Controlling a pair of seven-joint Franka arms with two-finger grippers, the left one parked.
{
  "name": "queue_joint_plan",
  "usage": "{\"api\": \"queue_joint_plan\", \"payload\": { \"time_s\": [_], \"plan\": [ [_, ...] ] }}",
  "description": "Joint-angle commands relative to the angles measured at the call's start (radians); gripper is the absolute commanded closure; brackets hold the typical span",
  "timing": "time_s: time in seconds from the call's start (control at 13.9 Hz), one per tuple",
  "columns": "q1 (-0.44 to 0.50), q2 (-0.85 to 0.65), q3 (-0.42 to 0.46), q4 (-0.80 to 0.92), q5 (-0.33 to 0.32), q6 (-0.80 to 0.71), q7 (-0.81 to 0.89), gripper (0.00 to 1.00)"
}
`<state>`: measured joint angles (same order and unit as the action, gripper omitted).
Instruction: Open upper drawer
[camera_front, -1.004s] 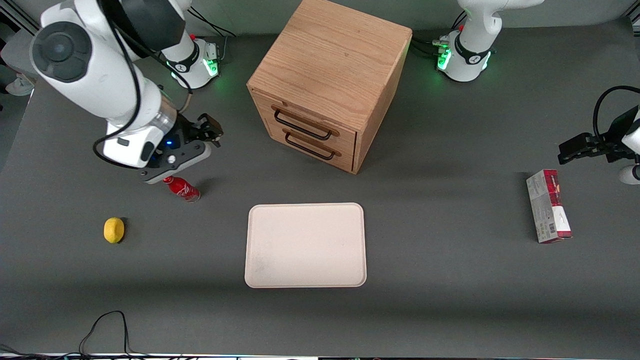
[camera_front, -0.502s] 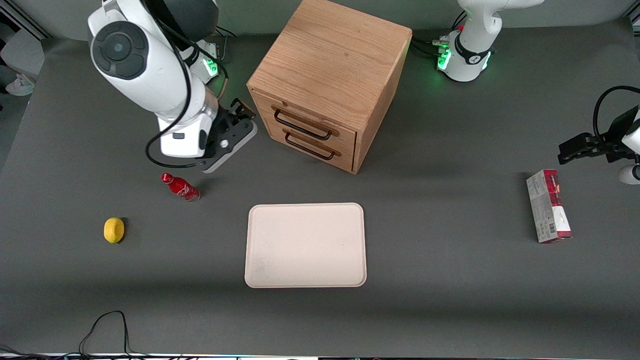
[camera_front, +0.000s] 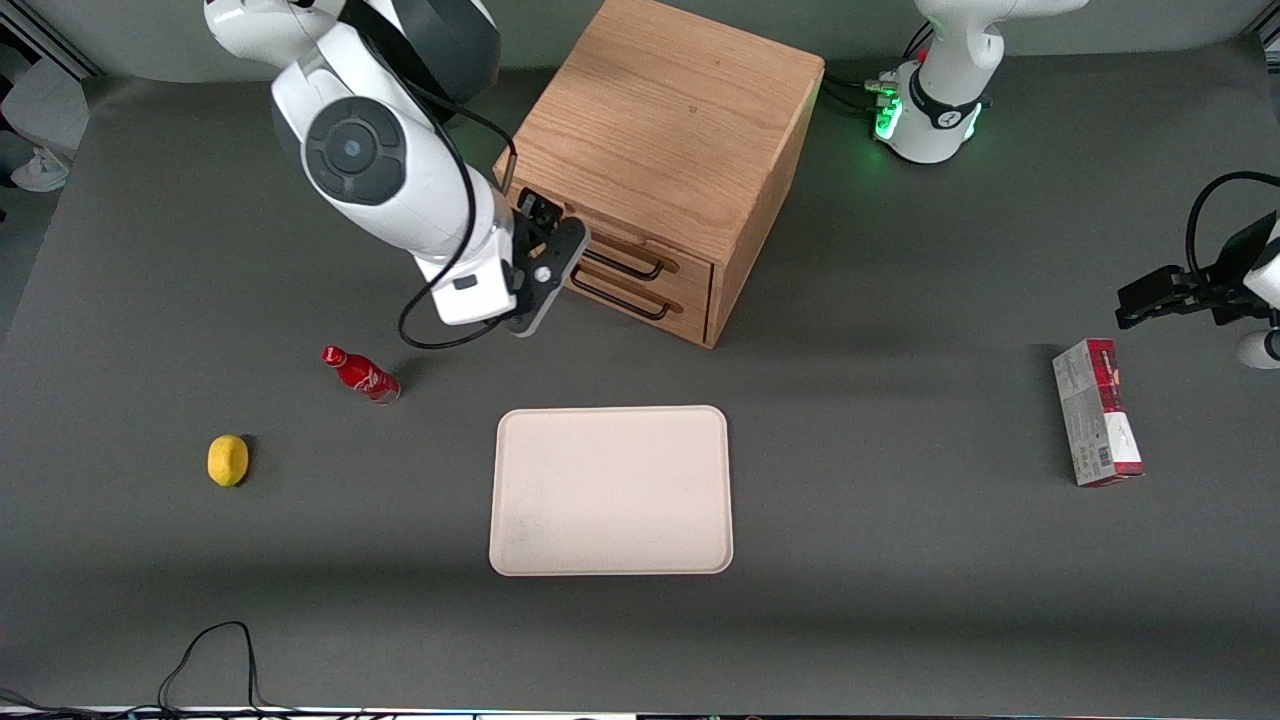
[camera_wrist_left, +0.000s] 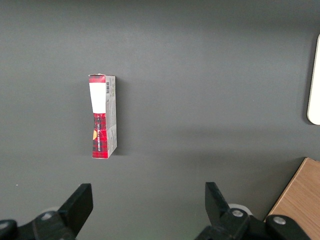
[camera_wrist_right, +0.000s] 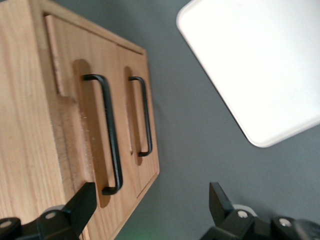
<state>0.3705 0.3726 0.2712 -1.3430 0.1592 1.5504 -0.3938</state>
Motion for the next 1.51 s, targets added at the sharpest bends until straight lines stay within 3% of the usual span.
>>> {"api": "queue_joint_plan", "payload": {
  "time_s": [0.0, 1.43],
  "plan": [
    [0.022, 0.028, 0.003, -0.004, 0.036, -0.021, -0.049, 0.0],
    [0.071, 0.109, 0.005, -0.1, 0.094, 0.042, -0.082, 0.0]
  ]
}}
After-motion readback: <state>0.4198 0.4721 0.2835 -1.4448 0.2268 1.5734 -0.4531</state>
